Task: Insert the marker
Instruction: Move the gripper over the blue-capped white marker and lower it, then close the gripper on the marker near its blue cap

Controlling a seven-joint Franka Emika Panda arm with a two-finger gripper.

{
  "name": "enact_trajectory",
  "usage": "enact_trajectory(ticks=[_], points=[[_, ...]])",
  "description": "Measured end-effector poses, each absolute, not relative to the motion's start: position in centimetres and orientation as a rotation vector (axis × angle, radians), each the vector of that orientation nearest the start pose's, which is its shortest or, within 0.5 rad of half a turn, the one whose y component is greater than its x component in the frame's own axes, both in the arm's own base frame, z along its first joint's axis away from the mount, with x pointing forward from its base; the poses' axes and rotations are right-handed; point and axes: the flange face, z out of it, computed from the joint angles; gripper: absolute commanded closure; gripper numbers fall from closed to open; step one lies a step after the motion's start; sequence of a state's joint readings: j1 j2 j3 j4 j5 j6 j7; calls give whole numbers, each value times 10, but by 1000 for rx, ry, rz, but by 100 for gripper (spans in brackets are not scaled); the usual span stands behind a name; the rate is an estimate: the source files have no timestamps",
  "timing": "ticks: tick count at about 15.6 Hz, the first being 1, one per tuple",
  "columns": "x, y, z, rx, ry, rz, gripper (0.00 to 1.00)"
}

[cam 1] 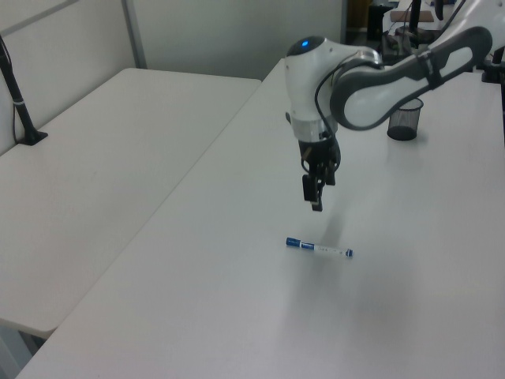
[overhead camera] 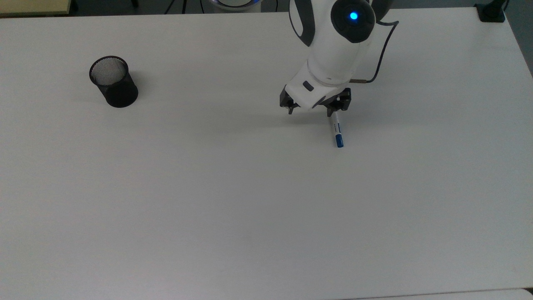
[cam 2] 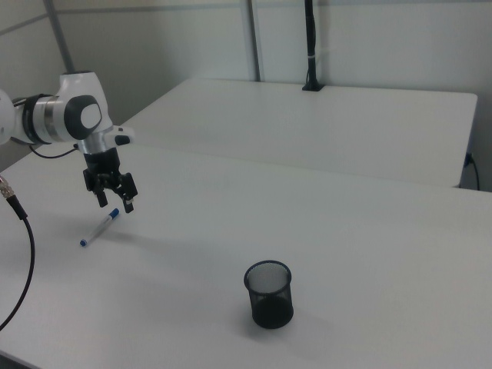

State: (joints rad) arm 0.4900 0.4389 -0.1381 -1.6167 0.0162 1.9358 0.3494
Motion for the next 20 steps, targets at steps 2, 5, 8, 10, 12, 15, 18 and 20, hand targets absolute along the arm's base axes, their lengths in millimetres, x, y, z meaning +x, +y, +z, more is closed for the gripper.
enact_trajectory(ticks=[2,5,8,10,12,15,18,20], points=[[617,256,352,-3228,6,152,0],[617,270,336,-3241,66,168,0],[615,288,322,-3241,137,134,3],[613,295,311,-3247,159,141,12],[614,297,303,-3250,157,123,23],[618,298,300,-3247,153,89,35],[618,304,300,-3258,120,62,57],[618,310,301,-3266,92,44,71]])
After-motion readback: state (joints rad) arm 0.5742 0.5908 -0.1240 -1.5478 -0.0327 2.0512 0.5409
